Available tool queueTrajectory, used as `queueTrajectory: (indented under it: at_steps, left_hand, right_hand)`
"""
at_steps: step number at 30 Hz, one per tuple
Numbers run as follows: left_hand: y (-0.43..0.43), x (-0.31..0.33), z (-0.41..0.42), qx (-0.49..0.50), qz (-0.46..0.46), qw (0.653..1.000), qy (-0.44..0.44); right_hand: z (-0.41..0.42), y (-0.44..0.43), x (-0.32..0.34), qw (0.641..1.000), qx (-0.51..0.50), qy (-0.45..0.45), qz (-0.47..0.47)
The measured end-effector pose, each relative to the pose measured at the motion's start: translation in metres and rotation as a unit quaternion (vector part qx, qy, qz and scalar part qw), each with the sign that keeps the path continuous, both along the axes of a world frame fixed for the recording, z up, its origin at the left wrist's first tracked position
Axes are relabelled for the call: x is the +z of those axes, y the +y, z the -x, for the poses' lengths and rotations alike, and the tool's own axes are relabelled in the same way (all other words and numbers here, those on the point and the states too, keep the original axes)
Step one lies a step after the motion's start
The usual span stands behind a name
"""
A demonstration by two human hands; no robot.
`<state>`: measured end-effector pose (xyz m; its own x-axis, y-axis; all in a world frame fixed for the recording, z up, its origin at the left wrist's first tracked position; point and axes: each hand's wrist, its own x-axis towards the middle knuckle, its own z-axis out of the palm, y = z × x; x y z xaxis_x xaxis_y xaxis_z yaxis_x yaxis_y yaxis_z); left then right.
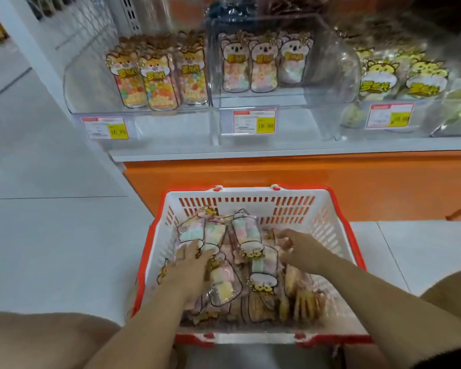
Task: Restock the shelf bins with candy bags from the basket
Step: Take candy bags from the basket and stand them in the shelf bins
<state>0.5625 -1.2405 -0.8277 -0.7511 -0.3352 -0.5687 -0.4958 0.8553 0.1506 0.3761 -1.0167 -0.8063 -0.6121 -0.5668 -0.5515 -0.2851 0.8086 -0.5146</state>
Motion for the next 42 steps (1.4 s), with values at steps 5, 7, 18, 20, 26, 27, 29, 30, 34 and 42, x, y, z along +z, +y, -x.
queueTrajectory:
  at_steps: [5,7,18,20,26,27,29,30,34,42]
  left_hand:
    - [-0.002,-0.012,-0.002,-0.014,-0.019,0.998,-0.066]
    - [0.0,-0.014,-0.001,-0.011,-0.014,0.997,-0.071]
    - [0.009,-0.01,0.0,-0.007,-0.019,0.997,-0.079]
    - [0.01,-0.013,-0.002,-0.017,-0.008,0.996,-0.084]
    - [-0.001,-0.026,0.004,0.024,0.055,0.998,0.033]
    - [-0.005,-0.027,0.008,0.045,0.062,0.995,0.06]
    - [-0.012,-0.03,0.013,0.073,0.064,0.993,0.073]
    - [-0.014,-0.031,0.015,0.077,0.055,0.994,0.062]
    - [-0.027,-0.035,0.019,0.058,0.023,0.998,0.006]
    - [-0.038,-0.028,0.024,0.01,0.074,0.995,0.061]
  right_hand:
    - [-0.013,-0.005,-0.043,0.998,0.035,-0.016,-0.054]
    - [-0.015,-0.013,-0.05,0.999,-0.016,-0.013,-0.03]
    - [-0.01,-0.063,-0.072,0.959,-0.247,-0.136,0.041]
    - [-0.013,-0.066,-0.073,0.957,-0.245,-0.148,0.04]
    - [-0.009,-0.059,-0.063,0.946,-0.27,-0.152,0.096]
    - [-0.006,-0.055,-0.056,0.943,-0.281,-0.139,0.108]
    - [-0.002,-0.05,-0.044,0.937,-0.302,-0.12,0.131]
    - [-0.001,-0.048,-0.039,0.936,-0.296,-0.116,0.147]
    - [0.0,-0.048,-0.024,0.962,-0.217,-0.079,0.143]
    - [-0.007,-0.056,-0.002,0.995,-0.055,-0.024,0.077]
